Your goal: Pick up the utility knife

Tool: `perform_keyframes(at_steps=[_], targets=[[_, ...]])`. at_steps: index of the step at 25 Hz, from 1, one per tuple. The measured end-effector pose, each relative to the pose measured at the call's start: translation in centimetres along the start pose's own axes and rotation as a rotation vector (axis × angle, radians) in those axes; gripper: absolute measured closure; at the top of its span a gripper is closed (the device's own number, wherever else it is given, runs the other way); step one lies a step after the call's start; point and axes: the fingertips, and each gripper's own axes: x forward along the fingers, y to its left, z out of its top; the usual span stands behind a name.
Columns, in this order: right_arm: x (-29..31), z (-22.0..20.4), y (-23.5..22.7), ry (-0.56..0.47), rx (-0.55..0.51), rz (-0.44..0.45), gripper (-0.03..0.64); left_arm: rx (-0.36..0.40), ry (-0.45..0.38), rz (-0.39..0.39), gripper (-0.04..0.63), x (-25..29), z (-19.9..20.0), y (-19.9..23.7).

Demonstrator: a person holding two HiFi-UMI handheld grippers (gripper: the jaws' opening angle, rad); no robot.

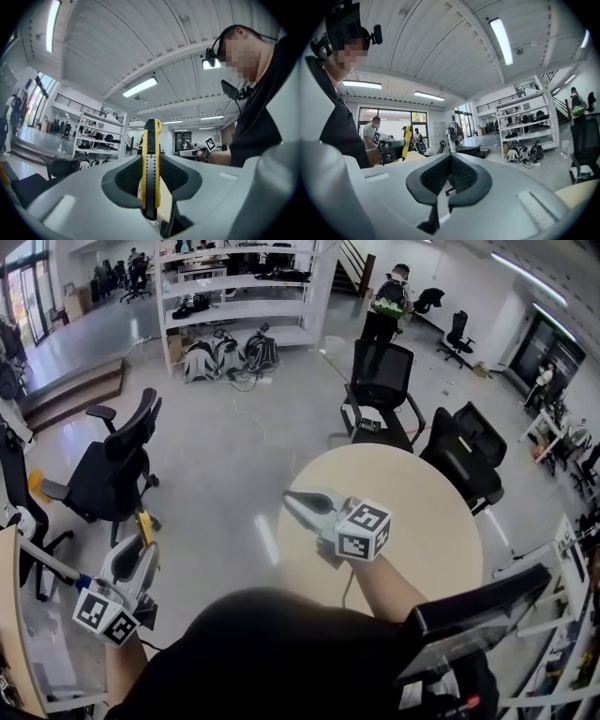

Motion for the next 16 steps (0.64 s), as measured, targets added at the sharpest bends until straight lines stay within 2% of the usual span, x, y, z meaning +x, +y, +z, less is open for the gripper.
perform_keyframes(at_steps=[16], targets=[[-1.9, -0.1, 0.2, -0.007, -0.016, -0.034, 0.604, 0.009, -0.011, -0.05, 0.483, 0.7, -0.1, -1.2]])
